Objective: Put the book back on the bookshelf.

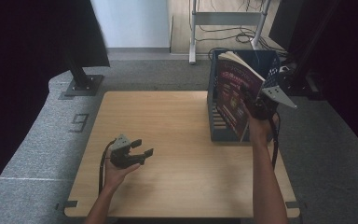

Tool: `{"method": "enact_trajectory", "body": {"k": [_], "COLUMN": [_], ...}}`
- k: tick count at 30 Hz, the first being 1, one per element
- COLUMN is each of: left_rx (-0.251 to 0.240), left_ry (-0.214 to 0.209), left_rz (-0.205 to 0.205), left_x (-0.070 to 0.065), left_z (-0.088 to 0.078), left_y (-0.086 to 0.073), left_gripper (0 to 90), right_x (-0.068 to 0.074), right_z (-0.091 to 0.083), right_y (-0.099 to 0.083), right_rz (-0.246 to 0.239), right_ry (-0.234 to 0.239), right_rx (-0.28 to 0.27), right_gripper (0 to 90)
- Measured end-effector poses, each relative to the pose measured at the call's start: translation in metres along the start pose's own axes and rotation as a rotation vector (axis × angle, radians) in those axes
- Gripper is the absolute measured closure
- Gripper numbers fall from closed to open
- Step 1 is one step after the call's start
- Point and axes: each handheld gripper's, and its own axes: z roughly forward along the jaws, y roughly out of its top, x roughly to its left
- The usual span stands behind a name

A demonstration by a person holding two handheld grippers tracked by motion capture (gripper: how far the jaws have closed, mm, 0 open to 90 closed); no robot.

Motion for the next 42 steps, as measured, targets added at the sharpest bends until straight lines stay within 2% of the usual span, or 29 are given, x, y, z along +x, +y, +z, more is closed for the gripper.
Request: {"method": "enact_trajectory", "body": {"k": [8, 18, 42], "left_rx": [-0.007, -0.007, -0.021], "left_ry": [0.003, 0.000, 0.006], "left_rz": [-0.005, -0.004, -0.010], "left_x": [0.001, 0.000, 0.003], "left_z": [-0.002, -0.002, -0.007], "left_y": [0.000, 0.000, 0.001], "left_gripper": [29.9, 29.9, 29.9], "right_x": [0.000, -0.004, -0.005], "right_z": [0.009, 0.022, 0.052], "right_y": [-0.002, -0.007, -0.008], "right_rz": [-0.003, -0.010, 0.007], "right_ry": [-0.027, -0.031, -0.082], "right_rx": [0.001, -0.003, 0.006], "right_gripper": [81.7, 81.7, 81.6]}}
